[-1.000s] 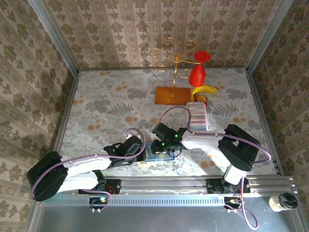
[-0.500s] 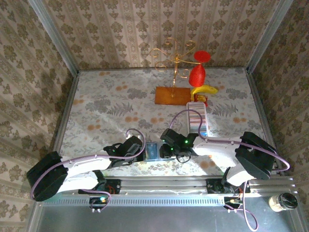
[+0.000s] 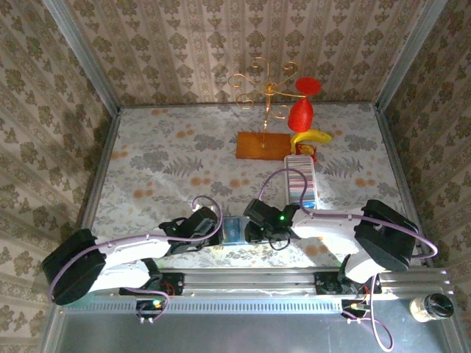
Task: Put the credit cards into the card holder
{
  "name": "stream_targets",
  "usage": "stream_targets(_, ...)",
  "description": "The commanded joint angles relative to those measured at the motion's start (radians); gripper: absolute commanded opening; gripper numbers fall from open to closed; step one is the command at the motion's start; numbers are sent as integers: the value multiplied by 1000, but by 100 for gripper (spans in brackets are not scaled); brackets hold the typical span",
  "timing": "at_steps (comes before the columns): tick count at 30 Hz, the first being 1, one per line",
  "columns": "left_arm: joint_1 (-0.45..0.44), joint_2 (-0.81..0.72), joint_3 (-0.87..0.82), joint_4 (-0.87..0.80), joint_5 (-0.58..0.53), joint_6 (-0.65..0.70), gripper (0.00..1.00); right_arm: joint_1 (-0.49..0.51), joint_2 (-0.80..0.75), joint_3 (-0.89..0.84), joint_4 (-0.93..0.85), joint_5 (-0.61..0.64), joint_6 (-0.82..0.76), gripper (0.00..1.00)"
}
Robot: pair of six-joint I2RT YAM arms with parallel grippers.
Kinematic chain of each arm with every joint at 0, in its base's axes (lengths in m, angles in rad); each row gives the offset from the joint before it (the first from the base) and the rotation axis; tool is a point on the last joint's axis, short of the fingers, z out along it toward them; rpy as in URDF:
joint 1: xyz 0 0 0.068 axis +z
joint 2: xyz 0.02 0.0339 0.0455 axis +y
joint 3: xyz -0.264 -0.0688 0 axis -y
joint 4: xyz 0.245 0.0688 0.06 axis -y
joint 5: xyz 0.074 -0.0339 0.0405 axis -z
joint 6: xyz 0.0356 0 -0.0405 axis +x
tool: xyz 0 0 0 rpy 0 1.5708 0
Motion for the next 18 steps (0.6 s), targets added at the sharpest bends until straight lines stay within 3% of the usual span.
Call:
stream_targets(1,-9,20,-8,10,2,-14,3,13,44,12,-14,22,19,46)
stream_targets(6,-8,25,-16,20,5,-19,3,16,62,13,46,-3,34,54)
stream_targets(18,-8,0,-29,16,-1,-24,2,16,40,-10,238,-45,100,55)
